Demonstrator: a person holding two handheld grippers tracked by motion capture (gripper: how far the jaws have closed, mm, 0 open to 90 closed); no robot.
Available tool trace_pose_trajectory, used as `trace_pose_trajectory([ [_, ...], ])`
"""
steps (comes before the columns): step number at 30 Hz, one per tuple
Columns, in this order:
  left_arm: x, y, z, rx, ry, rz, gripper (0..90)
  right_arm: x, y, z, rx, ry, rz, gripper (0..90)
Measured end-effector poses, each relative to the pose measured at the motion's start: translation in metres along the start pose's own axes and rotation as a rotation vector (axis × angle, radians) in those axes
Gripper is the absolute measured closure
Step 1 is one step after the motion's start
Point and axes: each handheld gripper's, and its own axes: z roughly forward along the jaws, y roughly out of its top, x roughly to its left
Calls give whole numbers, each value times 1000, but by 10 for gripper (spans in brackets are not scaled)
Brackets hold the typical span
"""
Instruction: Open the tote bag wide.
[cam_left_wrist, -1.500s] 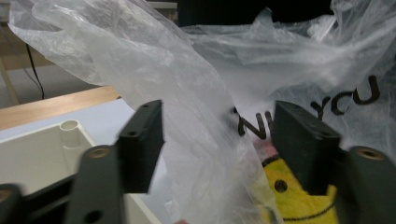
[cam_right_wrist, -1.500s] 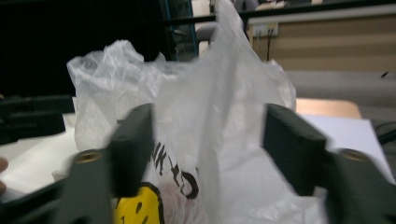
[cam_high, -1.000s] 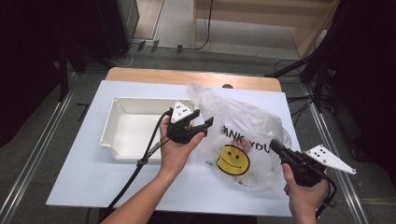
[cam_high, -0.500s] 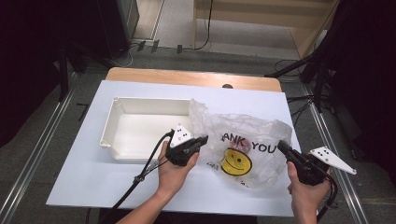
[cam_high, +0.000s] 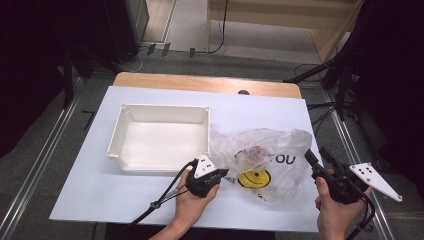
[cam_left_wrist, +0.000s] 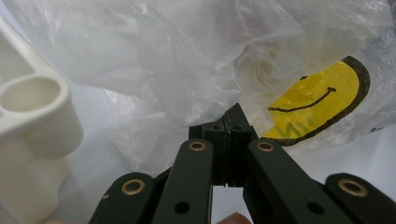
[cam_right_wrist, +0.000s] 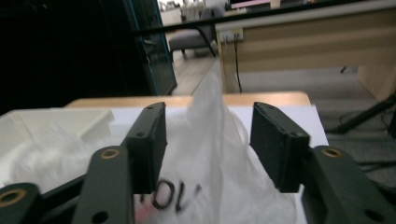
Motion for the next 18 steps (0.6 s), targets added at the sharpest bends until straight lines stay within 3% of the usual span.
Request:
trace_pose_trajectory([
  [5, -3, -5, 4, 43, -17, 0, 900, 27, 13, 0, -52, 11, -28, 367],
  [8, -4, -8, 6, 68, -15, 9, 900, 38, 9, 15, -10, 34, -55, 344],
  [10, -4, -9, 5, 85, -21, 8, 900, 40, 1, 28, 48, 24, -62, 353],
  [15, 0, -11, 5, 128, -11, 5, 898, 29, -33, 54, 193, 21, -56, 642],
  [18, 2, -12, 0, 125, -6, 2, 888, 18, -50, 62, 256, 26, -28, 757],
])
